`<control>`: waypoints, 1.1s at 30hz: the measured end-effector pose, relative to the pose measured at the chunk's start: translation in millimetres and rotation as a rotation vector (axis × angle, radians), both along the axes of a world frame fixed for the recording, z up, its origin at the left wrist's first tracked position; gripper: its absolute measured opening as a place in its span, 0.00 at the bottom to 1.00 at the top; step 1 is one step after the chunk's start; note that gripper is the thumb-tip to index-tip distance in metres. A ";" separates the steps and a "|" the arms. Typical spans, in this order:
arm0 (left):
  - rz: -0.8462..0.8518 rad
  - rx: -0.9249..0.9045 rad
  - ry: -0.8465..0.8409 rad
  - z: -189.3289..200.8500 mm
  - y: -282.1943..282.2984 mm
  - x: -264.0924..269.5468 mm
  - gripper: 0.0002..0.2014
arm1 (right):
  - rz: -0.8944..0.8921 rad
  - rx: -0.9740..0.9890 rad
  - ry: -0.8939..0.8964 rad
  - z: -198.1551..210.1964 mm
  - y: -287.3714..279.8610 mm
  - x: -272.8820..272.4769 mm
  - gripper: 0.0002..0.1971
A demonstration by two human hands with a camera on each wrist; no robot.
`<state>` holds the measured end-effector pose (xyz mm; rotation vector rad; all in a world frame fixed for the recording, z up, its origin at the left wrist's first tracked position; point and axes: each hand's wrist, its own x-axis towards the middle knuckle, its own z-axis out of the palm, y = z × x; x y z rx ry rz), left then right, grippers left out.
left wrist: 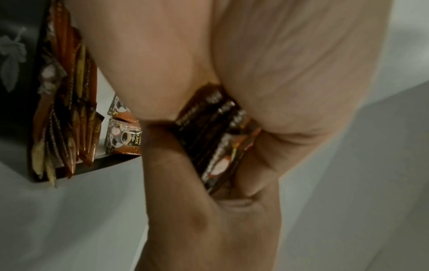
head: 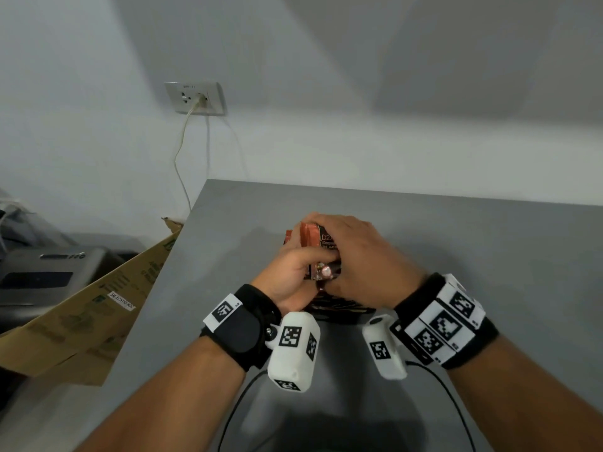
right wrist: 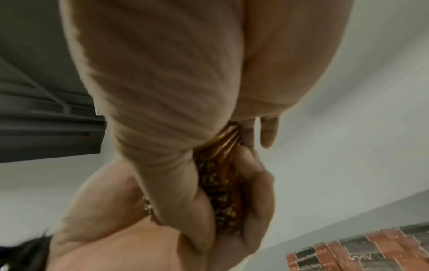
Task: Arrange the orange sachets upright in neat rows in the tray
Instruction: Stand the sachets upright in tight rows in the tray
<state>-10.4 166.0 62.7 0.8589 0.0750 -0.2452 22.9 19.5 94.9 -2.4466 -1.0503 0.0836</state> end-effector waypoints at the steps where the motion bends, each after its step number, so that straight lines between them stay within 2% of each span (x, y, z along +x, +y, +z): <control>1: -0.011 -0.027 -0.012 0.3 0.3 -0.2 0.33 | -0.005 0.030 0.020 -0.9 0.6 1.7 0.42; 4: 0.024 -0.064 0.050 0.5 3.8 1.2 0.45 | 0.024 0.083 0.069 -2.3 1.0 3.2 0.41; 6: 0.040 -0.045 0.066 -0.8 5.0 1.1 0.47 | 0.049 0.080 0.089 -2.0 2.1 2.2 0.41; 10: 0.020 -0.082 0.060 3.6 3.0 0.5 0.32 | 0.078 0.098 0.111 -5.2 7.5 4.2 0.37; 12: 0.036 -0.027 0.076 5.1 3.0 1.5 0.30 | 0.071 0.077 0.114 -5.3 8.7 3.5 0.39; 15: 0.071 0.024 0.097 4.9 8.3 4.5 0.35 | -0.014 0.166 0.243 1.6 3.3 3.4 0.44; 16: 0.076 0.038 0.095 5.3 10.8 5.1 0.37 | -0.068 0.234 0.296 5.4 1.2 4.6 0.42; 18: 0.083 0.073 0.083 5.5 14.7 6.6 0.39 | -0.172 0.351 0.361 9.7 -2.6 10.9 0.30; 20: 0.094 0.103 0.066 4.2 15.4 8.0 0.40 | -0.212 0.367 0.384 10.6 -6.1 17.7 0.19; 24: 0.157 0.127 0.085 2.7 15.9 11.5 0.38 | -0.245 0.358 0.338 9.4 -14.6 29.2 0.10; 26: 0.228 0.116 0.115 0.5 23.3 13.2 0.32 | -0.326 0.418 0.326 9.1 -24.9 39.4 0.07; 28: 0.289 0.118 0.148 -3.6 33.9 14.7 0.26 | -0.406 0.359 0.257 2.1 -37.6 51.6 0.07; 30: 0.319 0.135 0.175 -8.3 43.0 15.6 0.23 | -0.460 0.194 0.200 -13.3 -46.4 62.6 0.07; 33: 0.322 0.156 0.207 -14.4 48.1 15.7 0.21 | -0.457 -0.001 0.222 -44.4 -47.6 71.2 0.07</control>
